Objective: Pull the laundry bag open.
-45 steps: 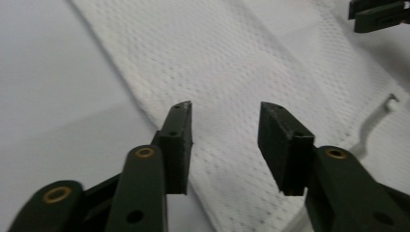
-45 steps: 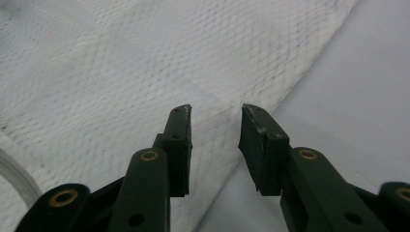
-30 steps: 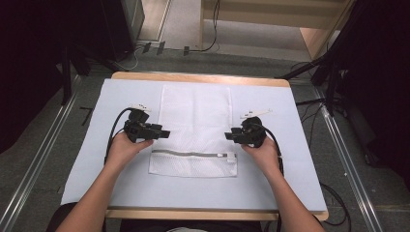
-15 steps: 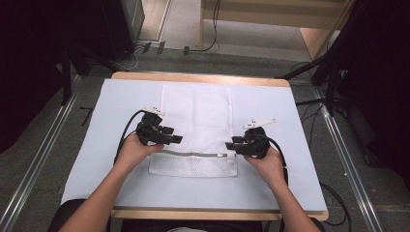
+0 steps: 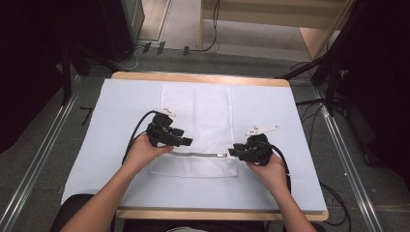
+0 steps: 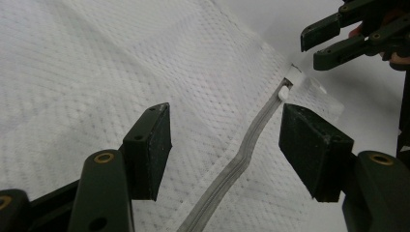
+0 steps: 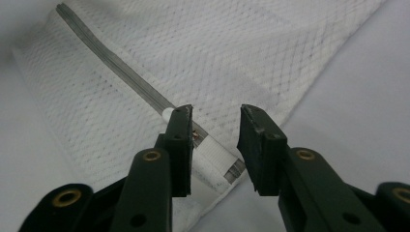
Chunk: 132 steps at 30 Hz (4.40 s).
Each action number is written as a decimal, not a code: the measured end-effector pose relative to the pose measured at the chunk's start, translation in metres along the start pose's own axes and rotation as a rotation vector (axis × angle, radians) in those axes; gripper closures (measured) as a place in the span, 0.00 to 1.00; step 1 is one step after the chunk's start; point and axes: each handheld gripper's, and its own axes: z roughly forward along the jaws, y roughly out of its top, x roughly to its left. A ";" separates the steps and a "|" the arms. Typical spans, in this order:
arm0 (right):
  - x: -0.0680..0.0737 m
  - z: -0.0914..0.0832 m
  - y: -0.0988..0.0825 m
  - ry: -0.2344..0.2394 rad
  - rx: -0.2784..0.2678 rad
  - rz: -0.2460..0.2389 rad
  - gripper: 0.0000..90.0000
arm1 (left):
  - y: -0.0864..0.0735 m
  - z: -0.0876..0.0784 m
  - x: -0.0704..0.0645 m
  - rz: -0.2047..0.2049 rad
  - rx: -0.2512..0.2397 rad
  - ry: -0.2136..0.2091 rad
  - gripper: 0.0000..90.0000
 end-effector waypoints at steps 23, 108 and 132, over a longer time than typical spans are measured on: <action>-0.004 0.015 -0.006 -0.004 0.068 0.024 1.00 | 0.015 0.041 -0.034 0.087 0.059 -0.044 0.55; -0.001 0.022 -0.011 -0.008 0.058 -0.088 1.00 | 0.016 0.091 -0.043 0.034 0.197 -0.127 0.98; -0.002 0.022 -0.011 0.014 0.060 -0.088 1.00 | 0.005 0.065 -0.027 -0.006 0.184 -0.134 0.98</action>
